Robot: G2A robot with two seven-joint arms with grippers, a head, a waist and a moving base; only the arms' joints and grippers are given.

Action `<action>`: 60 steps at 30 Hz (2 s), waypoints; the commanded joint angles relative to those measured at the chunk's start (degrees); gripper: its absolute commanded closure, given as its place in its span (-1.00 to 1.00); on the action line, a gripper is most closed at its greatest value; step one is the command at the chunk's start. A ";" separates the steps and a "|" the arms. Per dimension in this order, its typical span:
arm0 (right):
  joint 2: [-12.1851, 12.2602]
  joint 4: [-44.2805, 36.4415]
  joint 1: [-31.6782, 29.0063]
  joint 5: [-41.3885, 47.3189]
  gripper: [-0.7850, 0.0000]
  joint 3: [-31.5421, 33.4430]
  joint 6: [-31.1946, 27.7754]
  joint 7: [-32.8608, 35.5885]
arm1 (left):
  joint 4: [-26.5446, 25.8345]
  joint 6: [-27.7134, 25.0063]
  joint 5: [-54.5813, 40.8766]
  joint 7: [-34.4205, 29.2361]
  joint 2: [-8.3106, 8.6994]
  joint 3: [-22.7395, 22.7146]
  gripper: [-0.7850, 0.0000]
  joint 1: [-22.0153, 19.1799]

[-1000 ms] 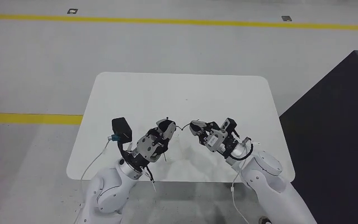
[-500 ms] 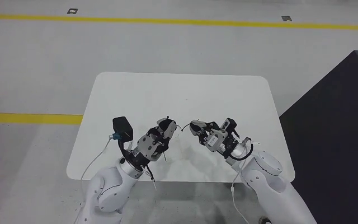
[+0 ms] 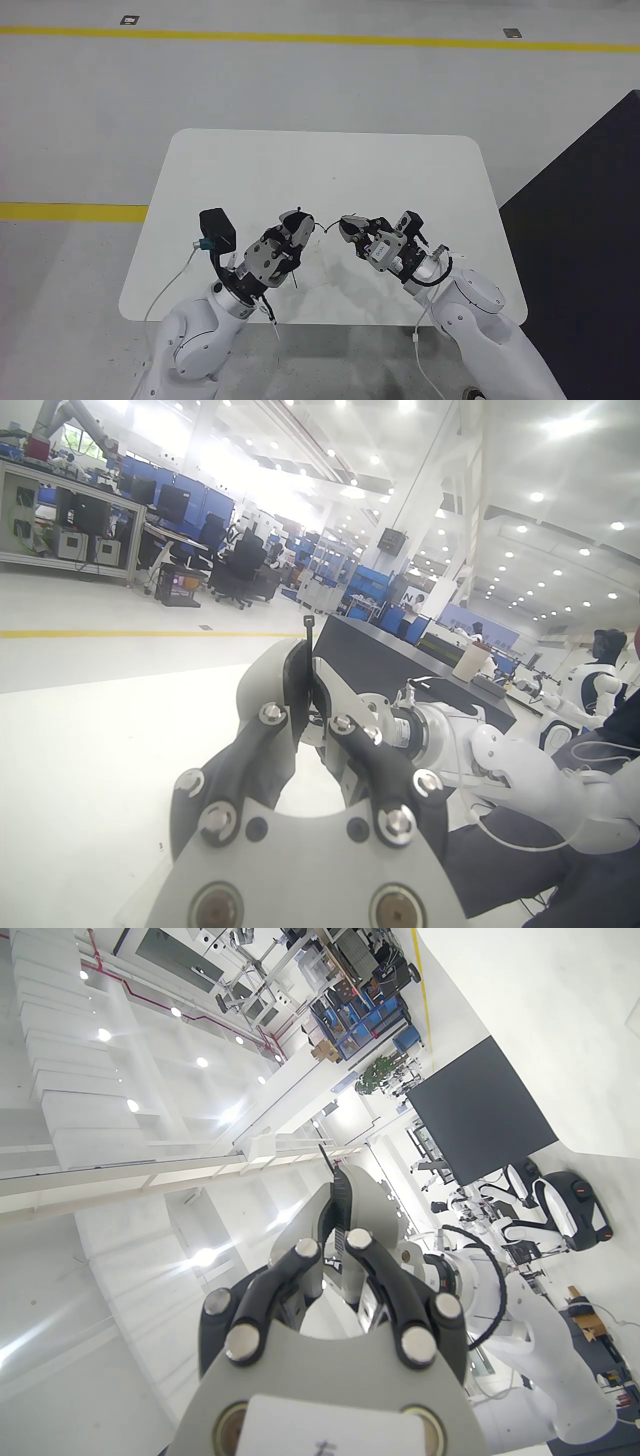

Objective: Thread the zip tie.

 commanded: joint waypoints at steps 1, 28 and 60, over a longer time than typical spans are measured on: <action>0.00 0.00 0.00 0.00 1.00 0.00 0.00 0.00 | 0.12 0.11 -0.09 -0.42 0.06 0.09 1.00 -0.10; -0.31 -1.23 -0.85 0.71 1.00 0.61 -1.19 0.06 | 0.52 2.27 1.08 1.37 0.63 0.28 1.00 -0.96; -1.37 -0.55 -0.67 1.24 1.00 0.61 -1.58 -1.99 | 0.85 3.12 -1.02 2.51 0.89 2.39 1.00 -3.04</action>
